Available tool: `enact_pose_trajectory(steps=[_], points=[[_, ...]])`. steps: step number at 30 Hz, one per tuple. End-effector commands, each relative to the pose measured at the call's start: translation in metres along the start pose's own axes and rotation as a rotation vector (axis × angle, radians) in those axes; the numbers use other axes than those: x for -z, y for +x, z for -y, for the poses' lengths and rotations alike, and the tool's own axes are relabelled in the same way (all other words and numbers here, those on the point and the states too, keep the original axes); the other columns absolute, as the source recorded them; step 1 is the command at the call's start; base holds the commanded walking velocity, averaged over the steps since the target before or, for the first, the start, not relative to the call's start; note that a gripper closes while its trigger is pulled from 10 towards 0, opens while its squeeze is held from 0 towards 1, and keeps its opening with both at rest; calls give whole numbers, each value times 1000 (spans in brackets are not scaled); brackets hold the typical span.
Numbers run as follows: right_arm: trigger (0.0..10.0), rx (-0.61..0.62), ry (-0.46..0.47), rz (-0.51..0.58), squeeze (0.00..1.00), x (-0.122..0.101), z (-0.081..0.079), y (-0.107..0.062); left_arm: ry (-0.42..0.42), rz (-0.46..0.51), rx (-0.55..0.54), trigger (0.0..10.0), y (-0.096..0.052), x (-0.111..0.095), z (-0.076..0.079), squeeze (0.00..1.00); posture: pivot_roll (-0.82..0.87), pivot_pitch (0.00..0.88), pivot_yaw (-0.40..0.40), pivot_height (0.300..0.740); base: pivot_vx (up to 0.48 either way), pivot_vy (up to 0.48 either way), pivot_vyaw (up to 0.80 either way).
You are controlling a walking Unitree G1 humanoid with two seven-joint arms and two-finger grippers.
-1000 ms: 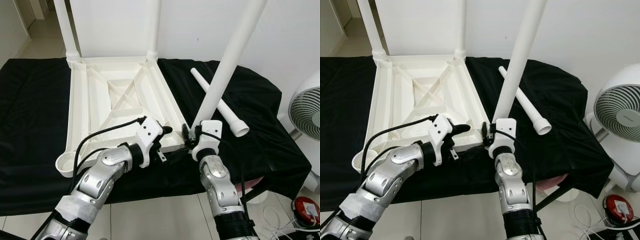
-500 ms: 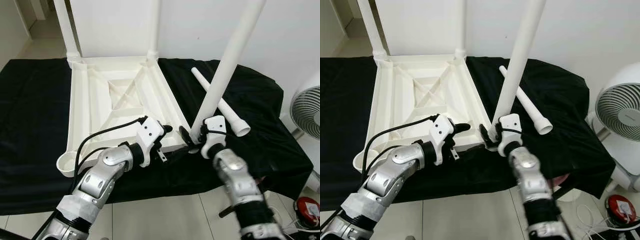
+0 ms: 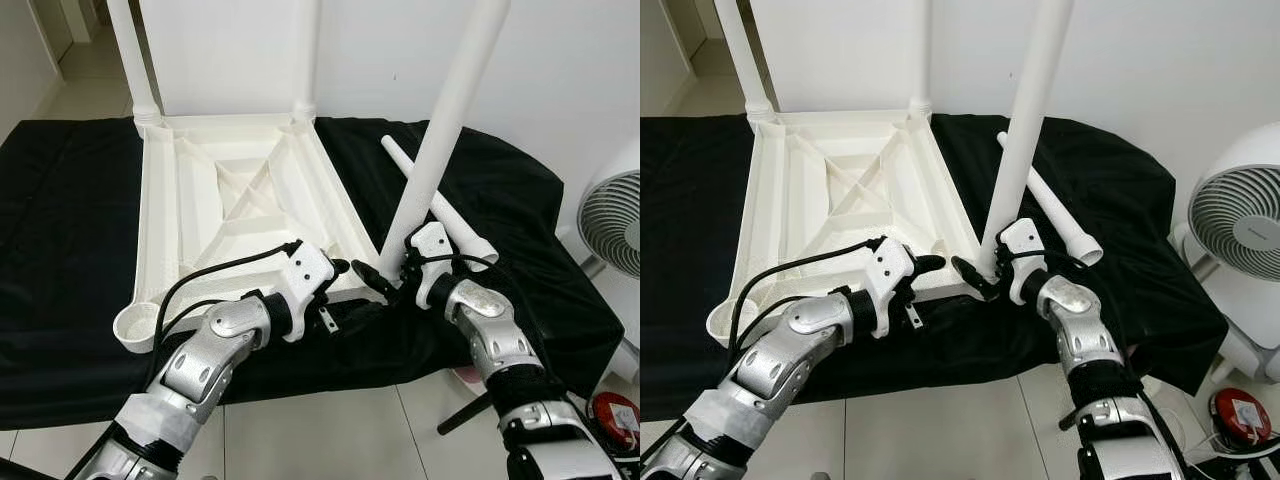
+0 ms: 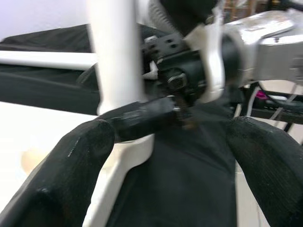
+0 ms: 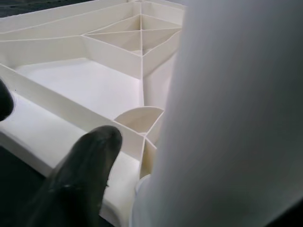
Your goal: Building children table
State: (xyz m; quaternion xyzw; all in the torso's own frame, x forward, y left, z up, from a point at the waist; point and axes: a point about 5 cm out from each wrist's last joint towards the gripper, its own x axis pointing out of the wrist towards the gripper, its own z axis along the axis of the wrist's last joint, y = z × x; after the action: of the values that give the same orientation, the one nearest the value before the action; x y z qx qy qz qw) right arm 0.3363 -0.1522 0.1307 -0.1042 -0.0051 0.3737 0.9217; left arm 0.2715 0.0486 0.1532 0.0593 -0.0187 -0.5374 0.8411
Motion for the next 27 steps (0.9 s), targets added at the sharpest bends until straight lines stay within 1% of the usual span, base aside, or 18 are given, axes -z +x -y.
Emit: enact_pose_trajectory(steps=[1, 8, 10, 11, 12, 13, 16, 17, 18, 19, 20, 24, 25, 26, 27], points=[[0, -49, -10, -32, 0, 7, -4, 3, 8, 2, 71, 10000, 1, -1, 6, 0, -75, 0, -38, 740, 0, 0, 0], [0, -56, -19, -48, 0, 12, -5, 2, 5, 4, 72, 10000, 2, -1, 6, 0, -73, 0, -39, 740, 0, 0, 0], [0, -54, -7, -49, 0, 15, -5, 0, -4, 7, 71, 10000, 2, -1, 7, 0, -76, 0, -38, 740, 0, 0, 0], [2471, -37, 5, -50, 0, 17, -4, -1, -5, 7, 72, 10000, 2, 0, 7, 0, -75, 0, -41, 740, 0, 0, 0], [2471, -24, 14, -51, 0, 18, -3, -2, -5, 6, 72, 10000, 2, 0, 7, 0, -75, 0, -41, 740, 0, 0, 0], [10000, -2, 33, -44, 0, 18, -2, -2, -2, 4, 70, 10000, 2, 0, 7, 0, -74, 0, -46, 740, 0, 0, 0], [10000, 9, 47, -38, 0, 18, -1, -2, 0, 3, 69, 10000, 1, 1, 7, 0, -74, 0, -46, 740, 0, 0, 0], [10000, 43, 60, -36, 0, 17, 0, -2, -6, 7, 64, 10000, 1, 0, 6, 0, -74, 0, -46, 740, 0, 0, 0], [10000, 43, 60, -36, 0, 17, 0, -2, -6, 7, 64, 10000, 1, 0, 6, 0, -74, 0, -46, 740, 0, 0, 0], [10000, 82, 68, -36, 0, 18, 1, -1, -11, 10, 61, 10000, 1, 0, 6, 0, -70, 0, -51, 740, 0, 0, 0], [10000, 82, 68, -36, 0, 18, 1, -1, -11, 10, 61, 10000, 1, 0, 6, 0, -70, 0, -51, 740, 0, 0, 0], [10000, 206, 65, -45, 0, 18, -3, 3, -22, 13, 62, 10000, -1, 0, 6, 0, -69, 0, -53, 740, 0, 0, 0], [10000, 252, 82, -45, 0, 18, -5, 3, -23, 14, 62, 10000, -1, 0, 6, 0, -69, 0, -53, 740, 0, 0, 0], [10000, 252, 82, -45, 0, 18, -5, 3, -23, 14, 62, 10000, -1, 0, 6, 0, -69, 0, -53, 740, 0, 0, 0], [10000, 301, 103, -48, 0, 19, -6, 4, -24, 15, 59, 10000, -1, 0, 6, 0, -70, 0, -54, 740, 0, 0, 0]])
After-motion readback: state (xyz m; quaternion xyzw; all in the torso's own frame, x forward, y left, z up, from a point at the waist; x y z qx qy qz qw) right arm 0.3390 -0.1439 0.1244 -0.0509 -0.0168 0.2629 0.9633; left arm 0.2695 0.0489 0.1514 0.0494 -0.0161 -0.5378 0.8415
